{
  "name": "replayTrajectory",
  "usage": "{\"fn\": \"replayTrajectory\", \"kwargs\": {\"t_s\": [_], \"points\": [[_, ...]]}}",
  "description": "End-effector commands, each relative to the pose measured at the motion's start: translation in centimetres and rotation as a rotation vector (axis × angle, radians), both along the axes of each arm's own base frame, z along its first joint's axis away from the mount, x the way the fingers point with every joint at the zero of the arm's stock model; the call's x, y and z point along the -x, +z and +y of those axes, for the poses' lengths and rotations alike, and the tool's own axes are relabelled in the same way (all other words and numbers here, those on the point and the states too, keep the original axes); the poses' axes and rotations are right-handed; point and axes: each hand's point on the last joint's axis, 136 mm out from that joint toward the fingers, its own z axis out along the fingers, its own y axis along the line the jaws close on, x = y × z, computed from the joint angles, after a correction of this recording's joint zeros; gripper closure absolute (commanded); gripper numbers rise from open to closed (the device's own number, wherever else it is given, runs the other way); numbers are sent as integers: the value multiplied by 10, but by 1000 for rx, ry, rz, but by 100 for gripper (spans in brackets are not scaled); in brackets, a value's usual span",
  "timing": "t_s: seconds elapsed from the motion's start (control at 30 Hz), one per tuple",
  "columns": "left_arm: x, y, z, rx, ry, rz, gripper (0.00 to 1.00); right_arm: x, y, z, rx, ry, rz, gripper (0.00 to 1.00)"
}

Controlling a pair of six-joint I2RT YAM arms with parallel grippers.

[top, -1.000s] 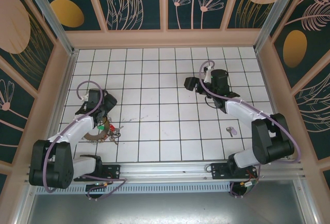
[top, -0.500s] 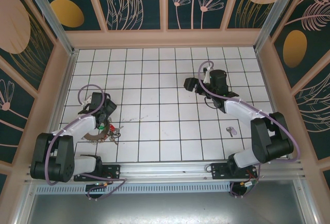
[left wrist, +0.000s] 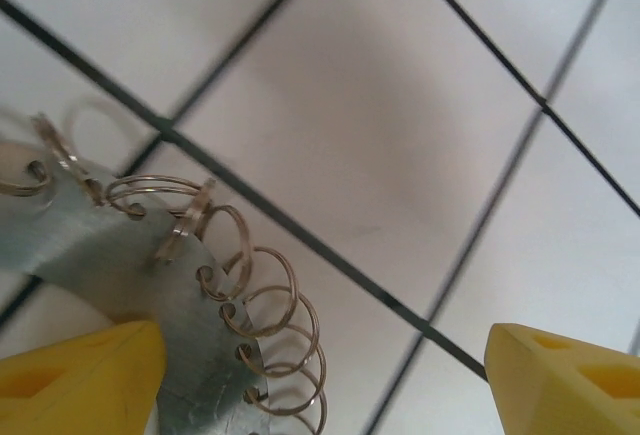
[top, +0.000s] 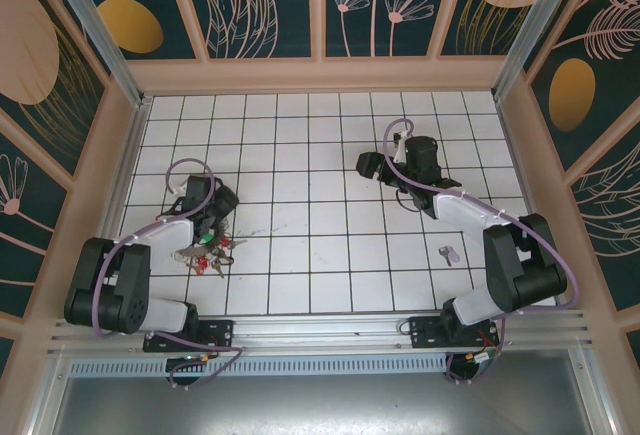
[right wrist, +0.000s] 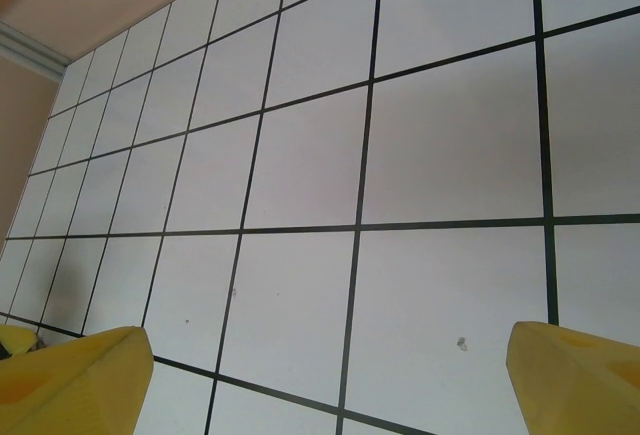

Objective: Put the keys on the keyring

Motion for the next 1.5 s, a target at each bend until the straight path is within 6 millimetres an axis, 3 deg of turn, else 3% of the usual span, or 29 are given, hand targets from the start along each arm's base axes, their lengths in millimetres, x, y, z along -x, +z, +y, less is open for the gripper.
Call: {"fn": "replayTrajectory", "kwargs": {"t_s": [0.0, 0.17, 0.43, 0.6, 0.7, 0.77, 0.83, 1.07, 1.17, 1.27, 1.47], "points": [[0, -6, -40, 107, -139, 19, 17, -4, 2, 2, 2, -11, -1, 8], [-12, -4, -91, 148, -261, 22, 16, -3, -4, 2, -5, -18, 19, 8], [-15, -16, -194, 254, -460, 53, 16, 0, -19, -13, 4, -107, 65, 9], [-16, -8, -254, 347, -578, 41, 17, 8, -30, -27, -73, -150, 121, 12], [-17, 8, -278, 369, -636, 14, 17, 14, -29, -33, -153, -148, 124, 15], [-17, 17, -279, 356, -641, -9, 17, 17, -28, -35, -175, -145, 121, 16], [-27, 38, -274, 319, -619, -68, 16, 19, -25, -32, -195, -112, 118, 18], [-45, 74, -211, 74, -449, -162, 11, 26, -20, 14, -272, 72, 157, 30], [-39, 58, -177, 51, -378, -128, 11, 31, -27, 35, -263, 124, 206, 33], [-35, 47, -155, 73, -337, -106, 12, 37, -37, 51, -262, 153, 269, 39], [-30, 29, -148, 107, -342, -67, 15, 55, -52, 74, -285, 190, 372, 43]]}}
